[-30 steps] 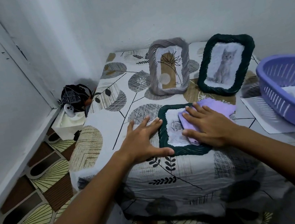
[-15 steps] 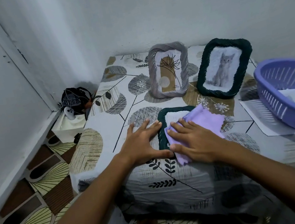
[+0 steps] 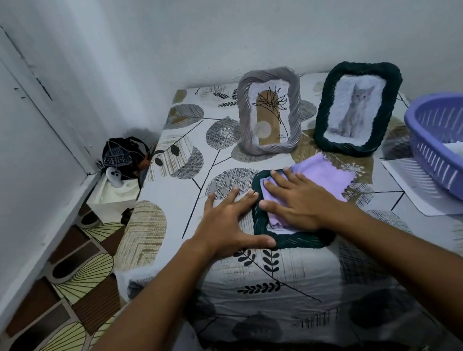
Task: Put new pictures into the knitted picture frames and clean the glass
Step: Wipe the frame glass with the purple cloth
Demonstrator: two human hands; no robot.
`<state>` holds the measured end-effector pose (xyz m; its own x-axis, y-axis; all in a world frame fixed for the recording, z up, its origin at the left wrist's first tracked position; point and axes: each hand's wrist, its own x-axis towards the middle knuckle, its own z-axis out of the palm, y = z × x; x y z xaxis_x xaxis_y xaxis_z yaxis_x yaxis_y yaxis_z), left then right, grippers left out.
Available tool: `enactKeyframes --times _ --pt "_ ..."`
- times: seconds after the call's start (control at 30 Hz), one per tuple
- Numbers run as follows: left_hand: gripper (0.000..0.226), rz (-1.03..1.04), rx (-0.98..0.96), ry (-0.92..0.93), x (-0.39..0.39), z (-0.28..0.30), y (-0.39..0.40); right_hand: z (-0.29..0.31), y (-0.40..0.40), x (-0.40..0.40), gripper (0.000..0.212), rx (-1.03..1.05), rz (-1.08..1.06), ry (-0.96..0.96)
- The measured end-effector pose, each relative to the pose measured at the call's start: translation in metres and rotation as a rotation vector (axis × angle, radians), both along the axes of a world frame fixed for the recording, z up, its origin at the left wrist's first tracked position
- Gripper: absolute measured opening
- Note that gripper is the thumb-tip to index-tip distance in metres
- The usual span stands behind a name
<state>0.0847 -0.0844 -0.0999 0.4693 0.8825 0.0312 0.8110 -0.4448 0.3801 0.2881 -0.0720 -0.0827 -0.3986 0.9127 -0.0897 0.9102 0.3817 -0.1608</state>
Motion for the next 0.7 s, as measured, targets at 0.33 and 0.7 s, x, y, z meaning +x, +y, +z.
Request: enactKeyframes --times 0.33,0.7 --pt "0.120 -0.015 -0.030 0.040 -0.001 0.008 -0.002 0.006 -0.056 0.023 0.091 -0.023 0.264 0.026" --pt "0.116 -0.036 -0.138 0.014 -0.003 0.019 -0.004 0.014 -0.034 0.021 0.084 0.047 0.114 -0.058"
